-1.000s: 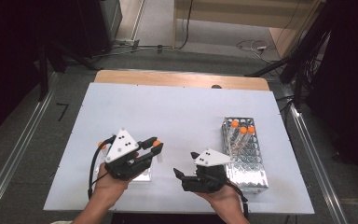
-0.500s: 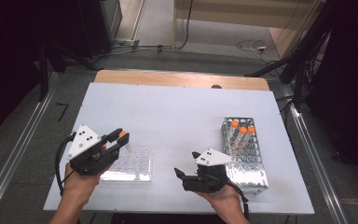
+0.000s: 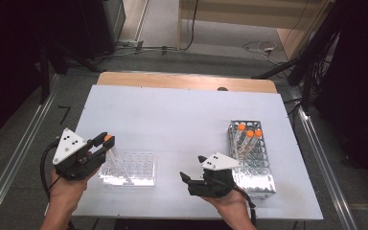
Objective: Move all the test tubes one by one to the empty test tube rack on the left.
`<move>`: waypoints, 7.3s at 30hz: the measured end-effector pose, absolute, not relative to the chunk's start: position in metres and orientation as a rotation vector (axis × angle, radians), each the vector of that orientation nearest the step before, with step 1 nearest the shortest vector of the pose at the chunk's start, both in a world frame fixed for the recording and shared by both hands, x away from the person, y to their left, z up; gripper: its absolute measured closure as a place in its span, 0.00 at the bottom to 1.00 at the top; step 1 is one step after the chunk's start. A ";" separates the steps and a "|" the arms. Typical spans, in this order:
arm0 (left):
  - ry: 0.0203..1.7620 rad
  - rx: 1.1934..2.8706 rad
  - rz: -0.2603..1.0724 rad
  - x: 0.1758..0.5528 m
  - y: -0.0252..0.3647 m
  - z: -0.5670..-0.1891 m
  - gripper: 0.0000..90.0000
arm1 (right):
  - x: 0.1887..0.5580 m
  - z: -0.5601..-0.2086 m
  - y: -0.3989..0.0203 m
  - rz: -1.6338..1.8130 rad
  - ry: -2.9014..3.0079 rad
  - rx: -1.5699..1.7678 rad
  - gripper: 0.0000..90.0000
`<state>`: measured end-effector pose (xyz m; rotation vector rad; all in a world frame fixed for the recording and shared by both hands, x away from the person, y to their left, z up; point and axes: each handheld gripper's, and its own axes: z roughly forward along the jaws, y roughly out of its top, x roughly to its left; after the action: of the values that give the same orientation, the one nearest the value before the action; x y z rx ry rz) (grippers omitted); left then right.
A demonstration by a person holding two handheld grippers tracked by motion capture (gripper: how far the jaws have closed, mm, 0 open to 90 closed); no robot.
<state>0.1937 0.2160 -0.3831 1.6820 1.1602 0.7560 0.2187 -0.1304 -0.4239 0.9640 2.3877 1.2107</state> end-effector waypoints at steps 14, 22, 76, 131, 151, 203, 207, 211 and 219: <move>1.207 1.758 0.716 0.199 0.219 -0.409 0.77 | 0.218 -0.424 -0.131 1.217 2.385 0.969 0.26; 1.207 1.755 0.715 0.199 0.220 -0.409 0.71 | 0.219 -0.425 -0.130 1.215 2.388 0.973 0.26; 1.161 1.702 0.648 0.195 0.197 -0.405 0.27 | 0.268 -0.406 -0.284 1.095 2.007 1.257 0.26; 1.157 1.714 0.641 0.196 0.196 -0.408 0.27 | 0.307 -0.435 -0.300 1.091 2.074 1.169 0.80; 1.162 1.723 0.636 0.197 0.194 -0.410 0.24 | 0.279 -0.384 -0.295 1.159 2.001 1.083 0.80; 1.078 1.787 0.611 0.194 0.161 -0.414 0.21 | 0.248 -0.407 -0.152 1.260 2.338 0.864 0.80; 1.056 1.807 0.610 0.193 0.153 -0.417 0.21 | 0.246 -0.412 -0.146 1.251 2.358 0.851 0.80; 1.023 1.830 0.595 0.192 0.142 -0.417 0.21 | 0.243 -0.417 -0.139 1.237 2.381 0.837 0.80; 0.996 1.832 0.578 0.194 0.129 -0.416 0.21 | 0.237 -0.430 -0.120 1.217 2.438 0.791 0.80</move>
<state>0.1935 0.1295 -0.4158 1.8319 0.9959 0.5776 0.2368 -0.1196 -0.4296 0.7910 2.4385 1.2172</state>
